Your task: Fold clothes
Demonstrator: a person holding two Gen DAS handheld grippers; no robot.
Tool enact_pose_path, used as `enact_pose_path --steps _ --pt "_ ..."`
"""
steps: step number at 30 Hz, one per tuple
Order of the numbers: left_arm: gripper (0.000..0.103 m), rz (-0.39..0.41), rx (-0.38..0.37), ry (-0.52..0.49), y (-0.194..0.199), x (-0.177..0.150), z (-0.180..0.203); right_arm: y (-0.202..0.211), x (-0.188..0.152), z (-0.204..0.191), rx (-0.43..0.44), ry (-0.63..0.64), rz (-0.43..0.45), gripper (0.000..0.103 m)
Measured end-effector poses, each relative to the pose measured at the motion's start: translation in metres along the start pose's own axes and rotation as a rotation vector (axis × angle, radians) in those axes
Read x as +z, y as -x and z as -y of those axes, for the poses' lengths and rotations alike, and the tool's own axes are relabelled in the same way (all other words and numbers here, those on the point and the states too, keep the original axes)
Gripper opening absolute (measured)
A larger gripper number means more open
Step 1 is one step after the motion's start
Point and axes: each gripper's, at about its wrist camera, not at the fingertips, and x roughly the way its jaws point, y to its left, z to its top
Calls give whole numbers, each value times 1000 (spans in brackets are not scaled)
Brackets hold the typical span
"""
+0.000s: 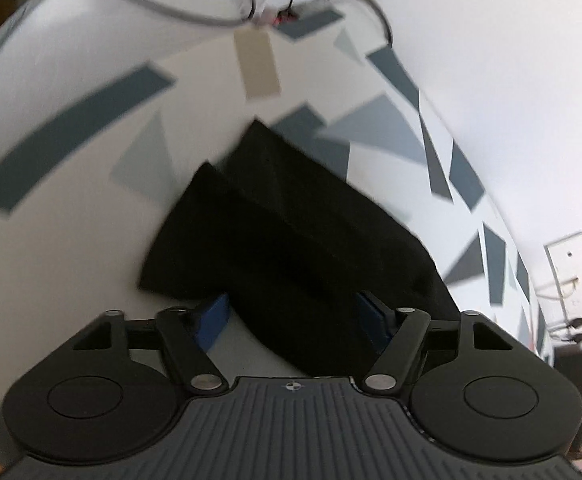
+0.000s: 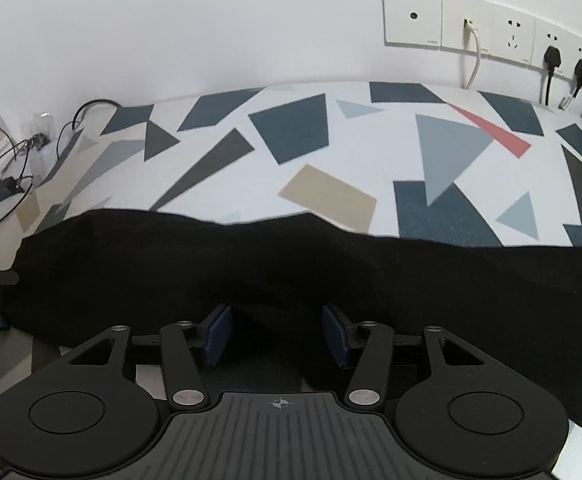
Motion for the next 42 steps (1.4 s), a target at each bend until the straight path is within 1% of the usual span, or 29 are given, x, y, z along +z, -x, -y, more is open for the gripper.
enact_pose_path --steps 1,3,4,5,6,9,11,12,14,16,17,20,22,24,29,31,33,34,38,40,42 --pt "7 4 24 -34 -6 4 1 0 3 -3 5 1 12 47" --pt "6 27 21 -18 -10 10 -2 -2 9 -10 15 17 41 49" --pt "6 36 21 -9 -11 13 -4 -5 12 -14 21 37 52 57" --pt "6 47 28 -8 -10 15 -5 -8 14 -19 26 57 61 60" --pt "6 58 35 -11 -9 16 -6 -13 15 -23 27 79 51 60" --pt "6 71 34 -7 -1 16 -14 -32 11 -34 30 127 -43 59" --pt "6 73 36 -1 11 14 -22 -32 5 -42 43 175 -59 52" --pt "5 77 39 -11 18 12 -22 -31 2 -47 51 199 -68 51" --pt "5 104 27 -76 36 7 -17 -27 -2 -53 74 229 -96 51" --pt "5 113 10 -157 51 -1 -9 -22 -4 -56 83 224 -110 52" --pt "5 100 -5 -189 56 -5 -6 -21 -3 -55 88 202 -110 52" --pt "5 9 -73 -285 59 -19 5 -17 4 -55 88 141 -93 53" --pt "5 -44 -84 -324 56 -27 8 -17 11 -60 84 151 -64 57" --pt "5 -80 -87 -331 55 -32 7 -20 16 -68 92 181 -44 58" --pt "5 -153 -92 -349 60 -42 1 -31 19 -94 173 243 -47 60" --pt "7 -171 -83 -344 62 -40 -3 -38 14 -104 186 272 -71 60" --pt "8 -187 -74 -331 64 -37 -8 -43 8 -110 178 291 -102 61" --pt "9 -179 -81 -331 66 -32 -10 -42 5 -111 180 305 -99 63" --pt "14 -94 -127 -342 78 -4 -9 -38 0 -113 191 345 -125 64" --pt "19 -51 -143 -311 76 15 -9 -35 -2 -113 194 368 -145 64" --pt "22 -31 -130 -263 59 32 -11 -32 -3 -112 205 378 -168 64"
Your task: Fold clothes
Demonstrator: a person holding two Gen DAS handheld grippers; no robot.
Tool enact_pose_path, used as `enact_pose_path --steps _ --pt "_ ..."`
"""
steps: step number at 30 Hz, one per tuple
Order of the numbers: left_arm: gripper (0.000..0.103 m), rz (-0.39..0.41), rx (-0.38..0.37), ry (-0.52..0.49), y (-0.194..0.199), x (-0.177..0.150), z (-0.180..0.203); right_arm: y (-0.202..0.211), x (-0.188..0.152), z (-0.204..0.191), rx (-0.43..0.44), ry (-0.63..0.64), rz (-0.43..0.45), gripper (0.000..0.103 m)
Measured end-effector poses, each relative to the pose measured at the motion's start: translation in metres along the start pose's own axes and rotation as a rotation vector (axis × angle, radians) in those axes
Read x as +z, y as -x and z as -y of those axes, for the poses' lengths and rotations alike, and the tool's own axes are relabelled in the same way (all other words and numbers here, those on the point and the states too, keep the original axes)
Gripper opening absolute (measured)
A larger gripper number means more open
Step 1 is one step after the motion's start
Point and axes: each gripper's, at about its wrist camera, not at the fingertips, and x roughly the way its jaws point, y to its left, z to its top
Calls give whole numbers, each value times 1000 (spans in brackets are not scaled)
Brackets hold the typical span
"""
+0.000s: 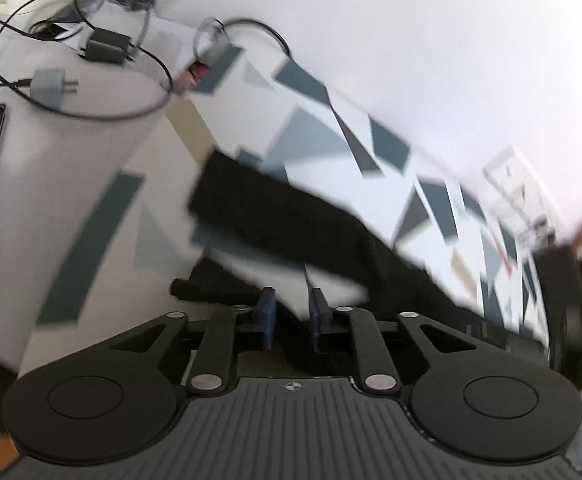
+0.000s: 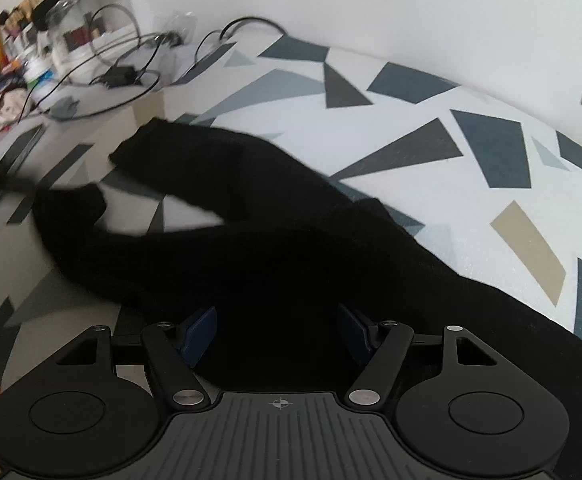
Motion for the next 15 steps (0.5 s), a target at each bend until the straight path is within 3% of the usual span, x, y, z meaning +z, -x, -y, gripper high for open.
enact_pose_path --steps 2,5,9,11,12,15 --pt "22 5 29 48 -20 14 -9 5 1 3 23 -27 -6 63" --pt "22 -50 109 118 -56 24 -19 17 12 21 26 -119 67 63" --pt "21 -22 146 124 -76 29 -18 19 39 54 -8 -217 140 50" --pt "13 -16 161 135 -83 29 -19 7 50 67 -34 -226 128 47" --pt "1 -11 168 135 -86 28 -19 0 55 71 -48 -222 114 45" --pt "0 19 191 99 -88 22 -17 -24 65 75 -68 -190 48 43"
